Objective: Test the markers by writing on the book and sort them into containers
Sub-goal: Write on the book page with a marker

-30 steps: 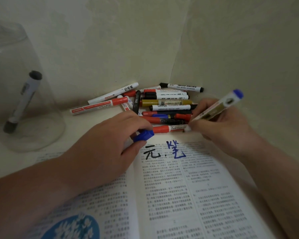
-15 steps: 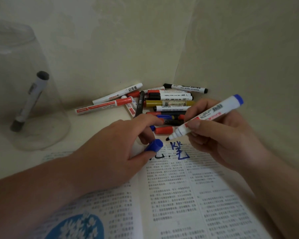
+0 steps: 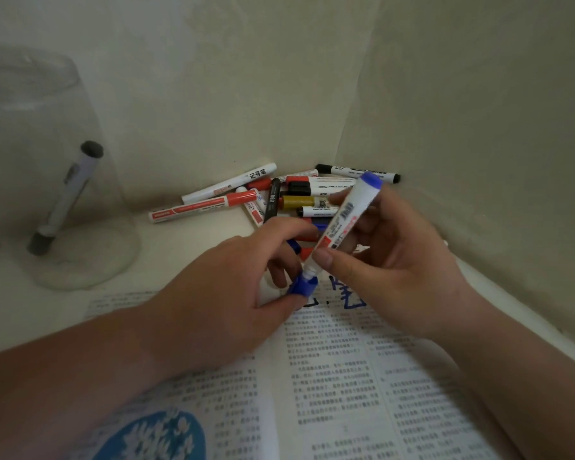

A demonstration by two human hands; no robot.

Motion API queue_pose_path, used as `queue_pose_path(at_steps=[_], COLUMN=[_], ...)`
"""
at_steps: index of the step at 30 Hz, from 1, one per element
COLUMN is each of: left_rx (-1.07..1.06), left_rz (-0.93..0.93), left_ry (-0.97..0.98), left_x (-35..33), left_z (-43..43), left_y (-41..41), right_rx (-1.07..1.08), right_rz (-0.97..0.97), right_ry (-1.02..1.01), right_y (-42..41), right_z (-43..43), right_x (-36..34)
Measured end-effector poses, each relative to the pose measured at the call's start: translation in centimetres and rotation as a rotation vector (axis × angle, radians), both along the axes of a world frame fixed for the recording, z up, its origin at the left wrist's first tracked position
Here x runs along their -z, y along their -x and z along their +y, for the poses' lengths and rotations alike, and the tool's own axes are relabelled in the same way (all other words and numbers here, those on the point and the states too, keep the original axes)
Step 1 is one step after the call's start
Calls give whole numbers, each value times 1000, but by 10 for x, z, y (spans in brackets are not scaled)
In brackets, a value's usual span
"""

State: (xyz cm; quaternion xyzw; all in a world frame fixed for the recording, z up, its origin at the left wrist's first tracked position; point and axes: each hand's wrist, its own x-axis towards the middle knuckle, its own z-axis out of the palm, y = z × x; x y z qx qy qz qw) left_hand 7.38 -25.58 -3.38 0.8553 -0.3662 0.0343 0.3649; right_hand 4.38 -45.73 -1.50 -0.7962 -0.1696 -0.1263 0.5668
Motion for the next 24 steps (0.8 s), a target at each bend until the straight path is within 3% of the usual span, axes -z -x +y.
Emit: queue_pose_path(at_steps=[7,15,24], left_rx=[-9,-13,-25], left_rz=[6,12,27], left_ry=[29,14,10], left_x=[5,1,-1], left_z=[1,0,-2], left_y=[-4,-2,-3], right_rx=[-33,-48,39], right_rz=[-104,-114,-237], right_ry=[25,-166,-89], right_y=[0,0,1], right_z=[4,9,11], right_x=[0,-1,1])
